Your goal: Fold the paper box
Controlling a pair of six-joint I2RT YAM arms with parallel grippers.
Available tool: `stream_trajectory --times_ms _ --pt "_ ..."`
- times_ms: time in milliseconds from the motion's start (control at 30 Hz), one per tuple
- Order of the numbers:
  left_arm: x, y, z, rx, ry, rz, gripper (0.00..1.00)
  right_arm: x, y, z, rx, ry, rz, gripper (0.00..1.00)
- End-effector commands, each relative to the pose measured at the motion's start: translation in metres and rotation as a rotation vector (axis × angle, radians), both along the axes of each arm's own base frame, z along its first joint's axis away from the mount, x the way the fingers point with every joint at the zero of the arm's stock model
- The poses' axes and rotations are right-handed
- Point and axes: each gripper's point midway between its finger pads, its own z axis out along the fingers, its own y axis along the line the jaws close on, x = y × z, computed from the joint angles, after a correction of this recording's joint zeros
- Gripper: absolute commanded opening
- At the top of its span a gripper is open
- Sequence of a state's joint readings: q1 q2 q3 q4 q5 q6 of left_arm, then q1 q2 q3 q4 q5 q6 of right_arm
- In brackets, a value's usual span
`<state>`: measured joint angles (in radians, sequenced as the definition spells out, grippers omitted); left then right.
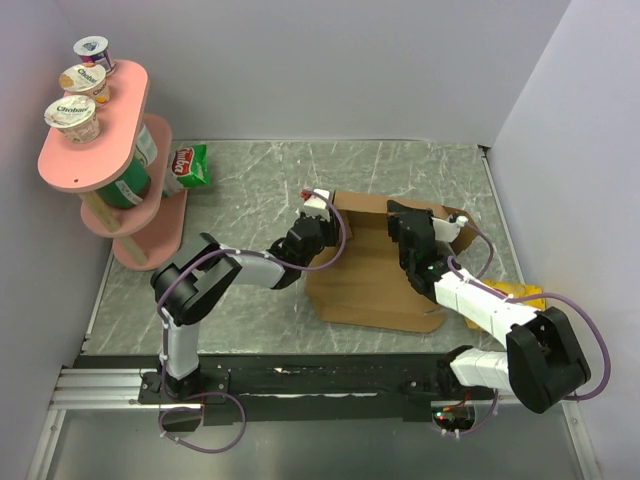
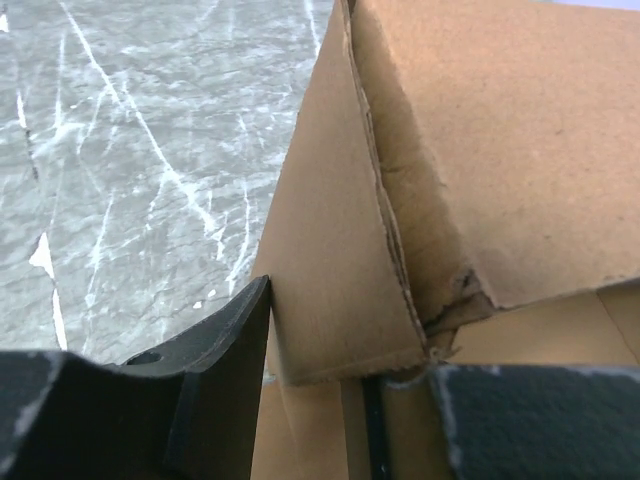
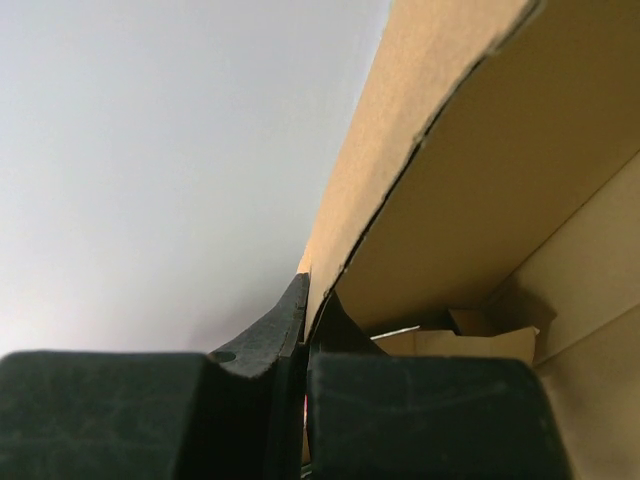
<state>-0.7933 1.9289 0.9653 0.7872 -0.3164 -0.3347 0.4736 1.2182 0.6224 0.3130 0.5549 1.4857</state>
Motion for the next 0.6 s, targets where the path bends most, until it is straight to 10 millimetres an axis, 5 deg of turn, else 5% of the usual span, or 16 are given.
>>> stream_trajectory --times_ms 0,300,333,433,567 --pt "0.026 0.040 0.000 0.053 -0.030 0.202 0.33 -0.020 0.009 -0.048 -0.133 0.174 0.093 0.00" --pt "-0.003 0.030 0.001 0.135 -0.001 0.028 0.31 -0.019 0.005 -0.029 -0.283 0.179 0.129 0.05" --pt "-0.006 0.029 0.005 0.134 0.007 0.010 0.32 -0.019 0.006 -0.026 -0.296 0.174 0.136 0.24" --pt "-0.015 0.031 -0.002 0.155 0.075 -0.011 0.33 -0.022 0.005 -0.019 -0.340 0.158 0.159 0.55" --pt "-0.027 0.035 -0.008 0.167 0.134 -0.035 0.34 -0.028 0.007 -0.007 -0.413 0.100 0.217 0.77"
